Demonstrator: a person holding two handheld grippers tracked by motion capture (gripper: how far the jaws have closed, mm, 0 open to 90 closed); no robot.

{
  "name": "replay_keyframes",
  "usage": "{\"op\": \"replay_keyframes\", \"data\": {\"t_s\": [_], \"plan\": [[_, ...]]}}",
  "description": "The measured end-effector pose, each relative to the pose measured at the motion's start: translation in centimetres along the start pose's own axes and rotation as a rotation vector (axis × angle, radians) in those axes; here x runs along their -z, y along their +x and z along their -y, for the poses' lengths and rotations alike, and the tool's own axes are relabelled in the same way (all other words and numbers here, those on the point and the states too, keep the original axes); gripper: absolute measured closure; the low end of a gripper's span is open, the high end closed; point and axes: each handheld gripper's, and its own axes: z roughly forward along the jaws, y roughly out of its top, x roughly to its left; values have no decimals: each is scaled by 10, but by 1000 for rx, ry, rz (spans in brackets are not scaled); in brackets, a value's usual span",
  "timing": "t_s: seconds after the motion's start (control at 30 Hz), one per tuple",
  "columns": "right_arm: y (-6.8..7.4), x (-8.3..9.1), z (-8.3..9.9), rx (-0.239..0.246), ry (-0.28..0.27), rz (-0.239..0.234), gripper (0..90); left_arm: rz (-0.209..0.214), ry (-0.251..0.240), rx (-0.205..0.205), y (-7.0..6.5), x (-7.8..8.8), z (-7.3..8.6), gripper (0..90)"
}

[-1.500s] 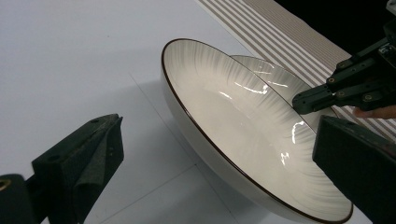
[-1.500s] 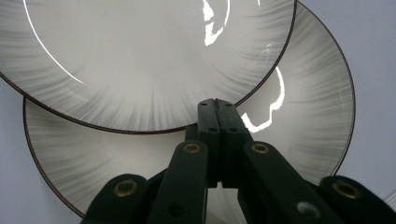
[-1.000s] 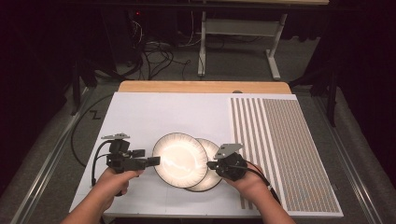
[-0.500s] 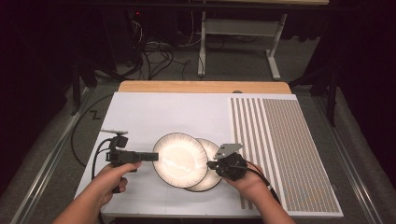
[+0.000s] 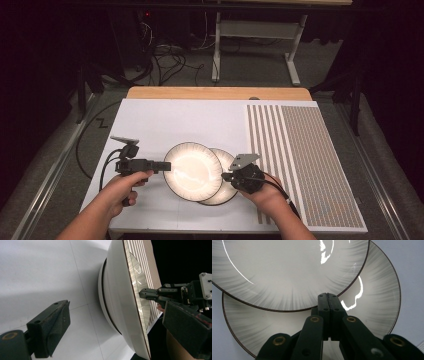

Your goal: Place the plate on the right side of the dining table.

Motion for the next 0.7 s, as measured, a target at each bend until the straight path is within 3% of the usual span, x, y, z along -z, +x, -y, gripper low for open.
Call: {"op": "replay_keyframes", "data": {"t_s": [0.37,0.5,0.7], "plan": [[0,0,0,3,0,1,900,-4,40,32,0,-8,-1,168],[1,0,0,0,-2,3,900,-11,42,44,1,-10,-2,239],[0,0,0,3,-2,3,900,-12,66,64,1,-15,-3,413]]}}
